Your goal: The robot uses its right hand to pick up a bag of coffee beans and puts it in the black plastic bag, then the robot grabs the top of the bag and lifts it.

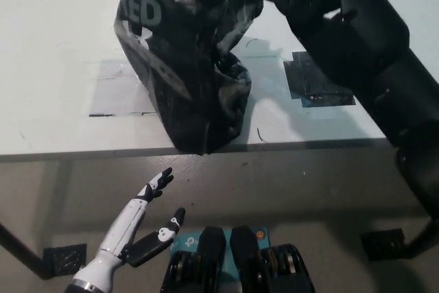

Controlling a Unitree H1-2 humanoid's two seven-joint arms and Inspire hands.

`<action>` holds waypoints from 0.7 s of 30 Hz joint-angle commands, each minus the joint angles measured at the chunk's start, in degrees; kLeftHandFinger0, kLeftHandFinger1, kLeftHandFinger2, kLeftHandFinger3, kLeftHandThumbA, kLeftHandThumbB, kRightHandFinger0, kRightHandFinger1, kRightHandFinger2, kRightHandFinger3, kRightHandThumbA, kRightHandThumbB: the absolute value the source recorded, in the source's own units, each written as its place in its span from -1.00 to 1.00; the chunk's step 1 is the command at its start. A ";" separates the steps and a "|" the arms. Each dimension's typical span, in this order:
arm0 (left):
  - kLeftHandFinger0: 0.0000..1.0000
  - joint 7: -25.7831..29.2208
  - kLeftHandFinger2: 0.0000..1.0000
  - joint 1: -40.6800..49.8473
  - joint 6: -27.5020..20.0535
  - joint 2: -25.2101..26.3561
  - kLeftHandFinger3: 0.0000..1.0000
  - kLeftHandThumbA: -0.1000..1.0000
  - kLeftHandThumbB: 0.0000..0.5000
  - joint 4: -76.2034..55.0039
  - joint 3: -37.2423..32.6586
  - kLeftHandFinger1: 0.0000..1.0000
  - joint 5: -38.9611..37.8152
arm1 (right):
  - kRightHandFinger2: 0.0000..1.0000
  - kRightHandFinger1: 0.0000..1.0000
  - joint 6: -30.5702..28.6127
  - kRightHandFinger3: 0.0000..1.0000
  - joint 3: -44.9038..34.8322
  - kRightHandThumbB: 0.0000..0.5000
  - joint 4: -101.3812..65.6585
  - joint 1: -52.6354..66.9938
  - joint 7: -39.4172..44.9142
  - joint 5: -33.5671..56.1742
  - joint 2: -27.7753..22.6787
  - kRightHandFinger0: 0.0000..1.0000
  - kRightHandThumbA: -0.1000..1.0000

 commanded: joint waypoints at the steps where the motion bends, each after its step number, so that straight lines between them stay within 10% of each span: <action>1: 1.00 -0.16 1.00 -0.56 -1.80 0.39 1.00 0.32 -0.29 -0.74 -0.25 1.00 0.49 | -0.16 -0.51 -3.40 -0.30 -1.43 -0.51 2.21 -7.58 -1.95 0.52 0.15 -0.93 -0.66; 9: 1.00 -0.35 1.00 -0.25 -1.04 0.24 1.00 0.35 -0.34 -1.51 -0.51 1.00 0.67 | -0.08 -0.70 -4.92 -0.57 -0.67 -0.45 10.31 -15.00 -6.31 -2.11 1.58 -1.00 -0.75; 21: 1.00 -0.90 1.00 -0.15 -1.31 0.73 1.00 0.33 -0.36 -1.36 -1.02 1.00 0.59 | 0.19 -0.47 -9.23 0.19 0.56 -0.35 19.17 -20.72 -10.81 -4.30 1.13 -1.00 -0.99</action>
